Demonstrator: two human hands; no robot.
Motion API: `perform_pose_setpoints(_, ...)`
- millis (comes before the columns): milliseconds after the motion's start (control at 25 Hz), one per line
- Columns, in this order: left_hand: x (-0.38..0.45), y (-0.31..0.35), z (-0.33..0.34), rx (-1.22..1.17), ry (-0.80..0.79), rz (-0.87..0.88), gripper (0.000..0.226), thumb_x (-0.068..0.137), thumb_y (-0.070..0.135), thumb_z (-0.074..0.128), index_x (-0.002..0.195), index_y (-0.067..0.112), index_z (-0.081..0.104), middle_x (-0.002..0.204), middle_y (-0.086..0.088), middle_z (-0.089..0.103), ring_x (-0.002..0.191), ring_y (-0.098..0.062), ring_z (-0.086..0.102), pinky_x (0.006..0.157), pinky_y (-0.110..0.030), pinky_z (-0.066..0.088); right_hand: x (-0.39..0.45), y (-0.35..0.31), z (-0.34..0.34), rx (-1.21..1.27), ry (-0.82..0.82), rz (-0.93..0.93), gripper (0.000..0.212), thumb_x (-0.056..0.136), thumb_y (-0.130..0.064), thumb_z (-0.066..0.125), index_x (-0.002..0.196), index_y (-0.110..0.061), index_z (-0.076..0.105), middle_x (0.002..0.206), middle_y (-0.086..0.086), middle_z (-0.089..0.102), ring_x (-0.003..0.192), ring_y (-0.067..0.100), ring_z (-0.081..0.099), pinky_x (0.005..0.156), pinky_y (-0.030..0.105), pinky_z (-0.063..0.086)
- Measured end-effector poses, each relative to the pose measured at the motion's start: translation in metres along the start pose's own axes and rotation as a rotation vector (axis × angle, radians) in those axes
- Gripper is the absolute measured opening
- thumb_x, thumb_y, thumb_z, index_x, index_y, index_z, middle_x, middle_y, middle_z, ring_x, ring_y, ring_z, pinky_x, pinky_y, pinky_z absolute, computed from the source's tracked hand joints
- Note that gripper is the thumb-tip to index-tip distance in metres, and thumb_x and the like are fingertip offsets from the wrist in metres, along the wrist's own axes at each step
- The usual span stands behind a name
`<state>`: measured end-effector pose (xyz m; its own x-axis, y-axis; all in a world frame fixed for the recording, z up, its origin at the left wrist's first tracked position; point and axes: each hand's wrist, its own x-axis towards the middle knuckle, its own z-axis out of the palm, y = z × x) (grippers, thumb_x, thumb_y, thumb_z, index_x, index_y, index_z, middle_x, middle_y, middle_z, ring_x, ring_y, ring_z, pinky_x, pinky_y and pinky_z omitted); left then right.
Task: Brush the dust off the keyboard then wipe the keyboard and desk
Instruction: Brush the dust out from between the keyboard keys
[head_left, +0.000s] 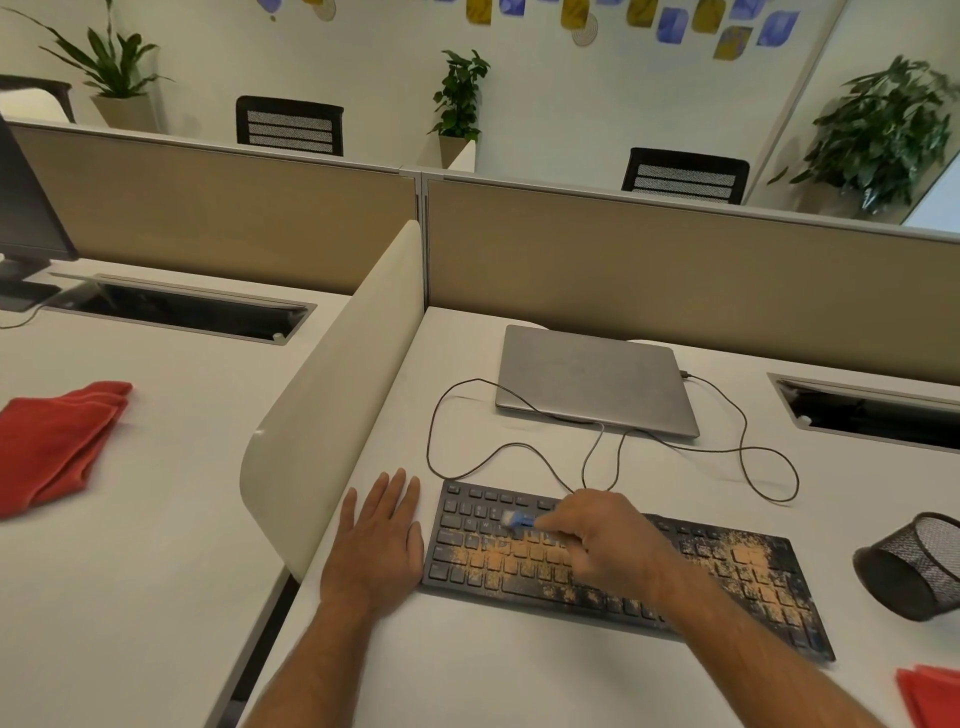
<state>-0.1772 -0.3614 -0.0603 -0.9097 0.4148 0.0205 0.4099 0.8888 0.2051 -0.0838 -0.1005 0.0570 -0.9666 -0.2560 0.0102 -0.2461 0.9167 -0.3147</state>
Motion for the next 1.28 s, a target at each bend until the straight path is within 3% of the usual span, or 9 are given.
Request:
perform_pose_setpoints(120,0.000,0.001,-0.001,0.003,0.002,-0.002,0.077,0.088,0.047,-0.005,0.161,0.025,0.006,0.167,0.007,-0.001,0.153,-0.011,-0.009,0.124,-0.044,-0.009,-0.006,-0.001,0.004,0.070,-0.041,-0.014,0.027,0.085,-0.013,0.056,0.105,-0.022,0.073,0.088,-0.005,0.072,0.081,0.012,0.060,0.071,0.032,0.053)
perform_pose_setpoints(320,0.000,0.001,-0.001,-0.006,0.006,0.001,0.077,0.088,0.047,-0.005,0.160,0.024,0.007,0.167,0.006,0.000,0.153,-0.012,-0.008,0.124,-0.043,-0.010,-0.011,0.005,0.005,0.196,0.155,0.063,0.024,0.083,-0.012,0.061,0.101,-0.021,0.074,0.085,-0.008,0.073,0.076,0.007,0.063,0.067,0.031,0.056)
perform_pose_setpoints(480,0.000,0.001,-0.002,0.004,-0.005,0.003,0.078,0.087,0.048,-0.007,0.160,0.025,0.004,0.167,0.007,-0.005,0.153,-0.011,-0.011,0.124,-0.043,-0.012,-0.016,0.008,0.011,0.131,0.019,0.037,0.028,0.084,-0.015,0.056,0.104,-0.025,0.073,0.085,-0.010,0.072,0.078,0.008,0.060,0.068,0.030,0.054)
perform_pose_setpoints(680,0.000,0.000,0.001,-0.003,0.007,0.002,0.077,0.088,0.048,-0.004,0.160,0.024,0.007,0.167,0.006,0.000,0.153,-0.011,-0.008,0.124,-0.043,-0.011,-0.015,0.014,0.011,0.323,0.223,0.204,0.020,0.084,-0.012,0.066,0.100,-0.021,0.075,0.086,-0.010,0.073,0.076,0.002,0.064,0.069,0.020,0.055)
perform_pose_setpoints(920,0.000,0.000,0.001,-0.005,0.009,0.003,0.076,0.089,0.048,-0.004,0.160,0.024,0.006,0.167,0.006,-0.002,0.153,-0.012,-0.009,0.123,-0.043,-0.011,-0.017,0.016,0.018,0.302,0.079,0.163,0.022,0.084,-0.015,0.064,0.100,-0.026,0.074,0.087,-0.012,0.073,0.077,0.000,0.063,0.067,0.019,0.055)
perform_pose_setpoints(1120,0.000,0.000,0.001,-0.004,0.020,0.001,0.076,0.088,0.047,-0.004,0.160,0.024,0.008,0.167,0.006,0.001,0.154,-0.012,-0.007,0.124,-0.043,-0.010,-0.013,0.013,0.014,0.415,0.192,0.252,0.022,0.085,-0.012,0.064,0.099,-0.023,0.075,0.084,-0.011,0.072,0.072,0.008,0.066,0.062,0.025,0.057)
perform_pose_setpoints(1280,0.000,0.000,0.001,-0.008,0.016,0.001,0.077,0.088,0.047,-0.004,0.160,0.024,0.009,0.167,0.006,0.001,0.154,-0.012,-0.006,0.124,-0.044,-0.009,-0.015,0.014,0.019,0.349,0.011,0.233,0.022,0.086,-0.014,0.062,0.101,-0.023,0.074,0.086,-0.008,0.073,0.071,0.013,0.065,0.062,0.032,0.058)
